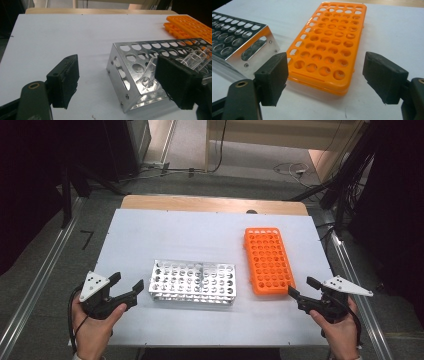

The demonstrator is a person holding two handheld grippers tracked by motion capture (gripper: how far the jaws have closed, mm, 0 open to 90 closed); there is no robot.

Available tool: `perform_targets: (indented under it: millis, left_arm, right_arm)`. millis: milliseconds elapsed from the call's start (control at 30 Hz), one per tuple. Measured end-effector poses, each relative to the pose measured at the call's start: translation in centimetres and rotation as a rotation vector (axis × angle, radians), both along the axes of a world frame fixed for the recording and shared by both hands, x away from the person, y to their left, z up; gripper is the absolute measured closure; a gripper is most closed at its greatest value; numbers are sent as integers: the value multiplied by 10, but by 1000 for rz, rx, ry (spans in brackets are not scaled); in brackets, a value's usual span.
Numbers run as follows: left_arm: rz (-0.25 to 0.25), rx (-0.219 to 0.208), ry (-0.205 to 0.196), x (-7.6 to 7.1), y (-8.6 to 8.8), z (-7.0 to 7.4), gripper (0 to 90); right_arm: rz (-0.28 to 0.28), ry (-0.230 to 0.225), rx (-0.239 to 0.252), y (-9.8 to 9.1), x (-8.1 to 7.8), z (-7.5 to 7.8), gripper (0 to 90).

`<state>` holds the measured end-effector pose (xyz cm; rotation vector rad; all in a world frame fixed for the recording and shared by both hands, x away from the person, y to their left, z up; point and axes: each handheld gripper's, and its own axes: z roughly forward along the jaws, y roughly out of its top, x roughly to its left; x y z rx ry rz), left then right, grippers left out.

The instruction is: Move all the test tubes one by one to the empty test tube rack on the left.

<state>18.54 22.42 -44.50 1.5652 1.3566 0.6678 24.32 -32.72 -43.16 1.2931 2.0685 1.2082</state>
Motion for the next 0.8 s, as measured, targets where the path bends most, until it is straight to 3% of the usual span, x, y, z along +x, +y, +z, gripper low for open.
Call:
perform_targets:
  millis: [433, 800]
  left_arm:
    - [50, 5, 30, 5, 13, -11, 188]
    - [88, 26, 57, 12, 20, -23, 188]
  right_arm:
    - [-76, -4, -19, -26, 4, -8, 193]
    - [-158, 27, -42, -49, 13, -23, 193]
